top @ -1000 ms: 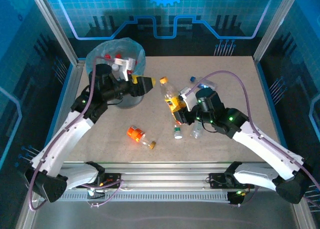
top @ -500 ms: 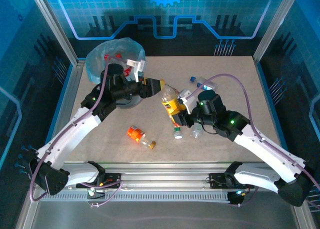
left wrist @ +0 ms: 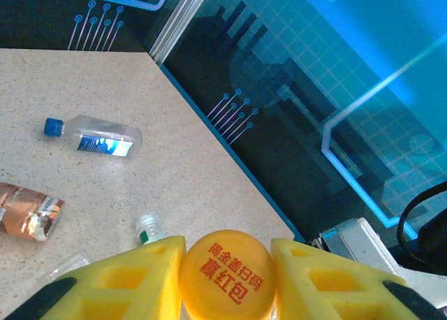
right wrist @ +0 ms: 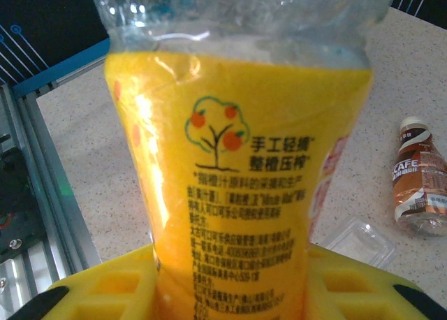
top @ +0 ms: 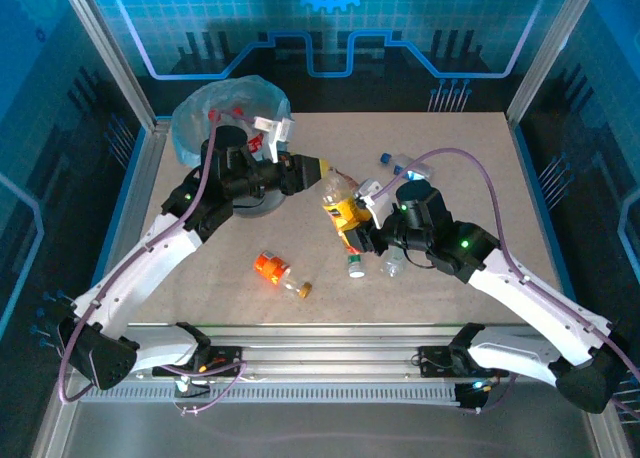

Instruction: Put the plastic bottles in the bin

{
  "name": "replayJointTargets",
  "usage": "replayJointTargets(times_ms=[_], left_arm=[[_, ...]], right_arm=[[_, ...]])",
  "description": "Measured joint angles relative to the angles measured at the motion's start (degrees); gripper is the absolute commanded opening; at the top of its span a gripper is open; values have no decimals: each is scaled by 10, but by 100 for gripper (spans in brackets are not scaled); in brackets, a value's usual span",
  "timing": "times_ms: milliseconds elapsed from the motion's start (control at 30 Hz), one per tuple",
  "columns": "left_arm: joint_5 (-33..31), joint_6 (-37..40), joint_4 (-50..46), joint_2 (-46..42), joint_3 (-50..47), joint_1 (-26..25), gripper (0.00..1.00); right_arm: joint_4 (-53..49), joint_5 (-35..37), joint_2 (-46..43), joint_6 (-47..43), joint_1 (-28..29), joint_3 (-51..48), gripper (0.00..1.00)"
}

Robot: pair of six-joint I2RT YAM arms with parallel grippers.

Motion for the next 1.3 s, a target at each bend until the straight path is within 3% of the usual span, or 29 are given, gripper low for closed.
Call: replayJointTargets(times_ms=[100, 400, 467, 533, 667, 933, 1133, 1300], left_arm=[[-1, 1, -1, 2, 3, 0, 53], [1, 0, -5, 20, 16, -5, 17], [0, 2, -8, 20, 17, -6, 8], [-2, 3, -16, 21, 22, -6, 0], [-38, 19, -50, 21, 47, -10, 0], [-187, 120, -150, 21, 214, 5, 0], [-260, 189, -167, 33, 339, 110, 0], [-299, 234, -148, 75, 366, 196, 0]], right_arm=[[2, 0, 0, -2, 0, 0, 39], [-1, 3, -1, -2, 0, 0, 40], [-1, 3, -1, -2, 0, 0, 45], [-1, 5, -1, -3, 0, 0, 57], [1, 17, -2, -2, 2, 0, 75], [-1, 37, -3, 3, 3, 24, 80], [1, 36, 25, -2, 3, 70, 80], [-2, 34, 56, -9, 4, 90, 80]])
